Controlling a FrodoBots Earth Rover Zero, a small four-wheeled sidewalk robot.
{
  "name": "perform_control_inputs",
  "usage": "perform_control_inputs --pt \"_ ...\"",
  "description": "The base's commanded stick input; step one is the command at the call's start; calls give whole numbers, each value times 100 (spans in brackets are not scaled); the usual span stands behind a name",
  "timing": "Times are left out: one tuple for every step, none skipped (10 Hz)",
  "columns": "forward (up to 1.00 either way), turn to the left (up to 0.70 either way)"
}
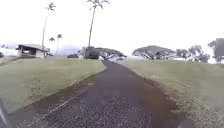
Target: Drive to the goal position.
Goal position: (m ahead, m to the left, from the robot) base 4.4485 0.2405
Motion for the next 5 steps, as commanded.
perform_control_inputs --pt "70 0" --pt "70 0" --pt "70 0" --pt "70 0" --pt "70 0"
